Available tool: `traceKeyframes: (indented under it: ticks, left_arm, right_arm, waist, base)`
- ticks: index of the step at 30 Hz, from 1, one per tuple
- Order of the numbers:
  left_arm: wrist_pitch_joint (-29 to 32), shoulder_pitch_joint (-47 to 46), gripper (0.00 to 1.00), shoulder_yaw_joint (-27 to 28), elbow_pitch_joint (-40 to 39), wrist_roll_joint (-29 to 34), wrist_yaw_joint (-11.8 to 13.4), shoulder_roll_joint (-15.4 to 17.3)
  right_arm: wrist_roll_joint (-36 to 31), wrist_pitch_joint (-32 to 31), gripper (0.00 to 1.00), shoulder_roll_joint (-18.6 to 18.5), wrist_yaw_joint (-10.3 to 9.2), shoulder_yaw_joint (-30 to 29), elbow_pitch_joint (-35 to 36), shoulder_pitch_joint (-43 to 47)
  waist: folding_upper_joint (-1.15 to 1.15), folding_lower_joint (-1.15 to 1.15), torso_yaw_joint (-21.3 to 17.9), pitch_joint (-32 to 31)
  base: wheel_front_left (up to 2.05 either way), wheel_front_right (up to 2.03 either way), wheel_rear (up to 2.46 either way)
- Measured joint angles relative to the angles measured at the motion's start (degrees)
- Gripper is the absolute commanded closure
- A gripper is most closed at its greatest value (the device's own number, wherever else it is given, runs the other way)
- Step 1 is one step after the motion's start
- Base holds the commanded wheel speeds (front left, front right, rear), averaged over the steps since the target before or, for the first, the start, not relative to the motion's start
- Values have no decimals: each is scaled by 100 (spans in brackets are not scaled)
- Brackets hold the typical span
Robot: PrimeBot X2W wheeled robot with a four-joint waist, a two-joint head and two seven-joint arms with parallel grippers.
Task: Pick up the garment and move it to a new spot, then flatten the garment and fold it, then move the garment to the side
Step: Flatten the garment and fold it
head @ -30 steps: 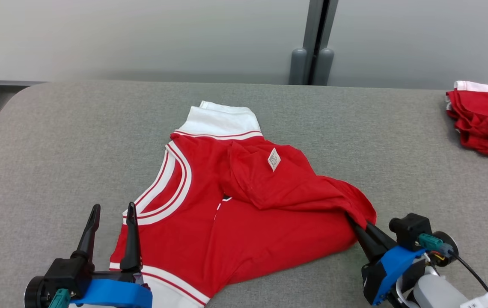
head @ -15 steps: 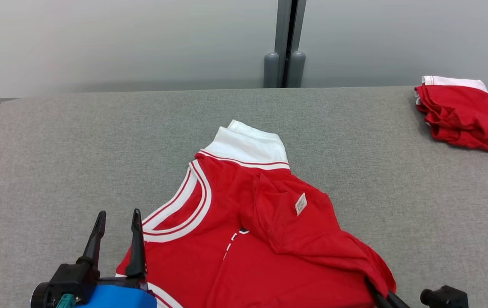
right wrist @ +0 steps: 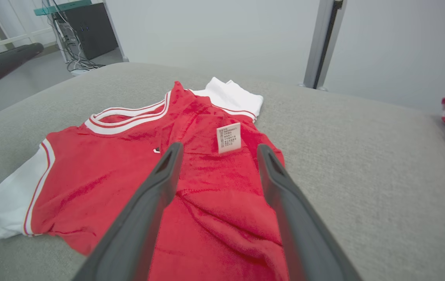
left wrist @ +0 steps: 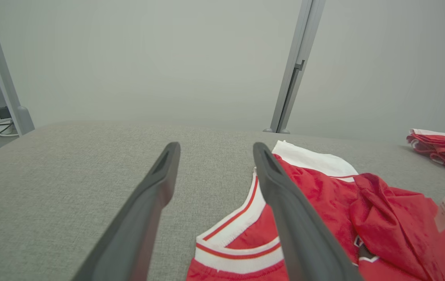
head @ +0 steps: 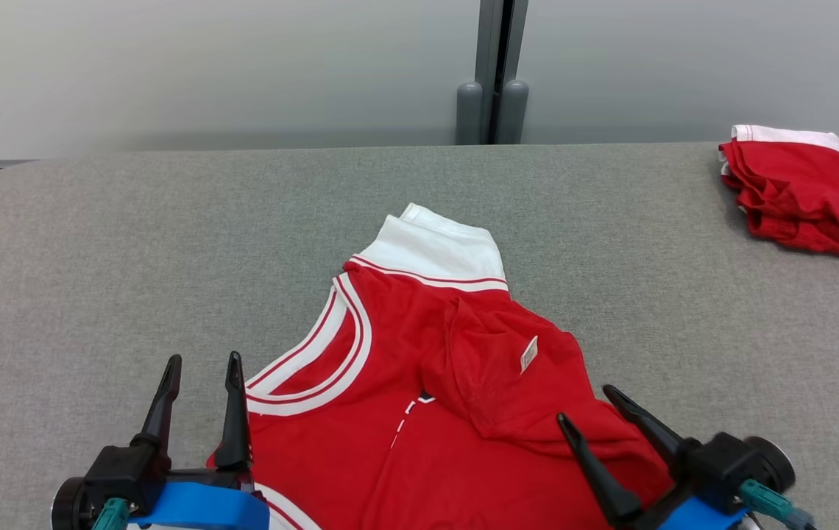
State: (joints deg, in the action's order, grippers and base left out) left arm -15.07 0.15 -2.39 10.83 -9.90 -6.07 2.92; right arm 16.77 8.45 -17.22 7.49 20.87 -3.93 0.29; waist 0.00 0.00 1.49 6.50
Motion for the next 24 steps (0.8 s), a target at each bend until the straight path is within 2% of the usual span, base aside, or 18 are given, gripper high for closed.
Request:
traceKeyframes:
  ticks: [8,23,24]
  left_arm:
    - [0,-105,0,7,38,1,-18,1]
    - [1,-316,0,-102,129,-123,-47,1]
    - [0,-340,0,-115,133,-129,-47,0]
  right_arm:
    - [-254,-436,0,243,0,739,-589,-1143]
    - [-528,-699,0,840,0,1169,-3139,-2601]
    - [-580,-742,12,867,0,1190,-3318,-2657]
  waist:
    - [0,0,195,81]
    - [0,1,584,315]
    - [0,0,610,323]
  base:
    - [0,0,0]
    - [0,0,0]
    - [0,0,0]
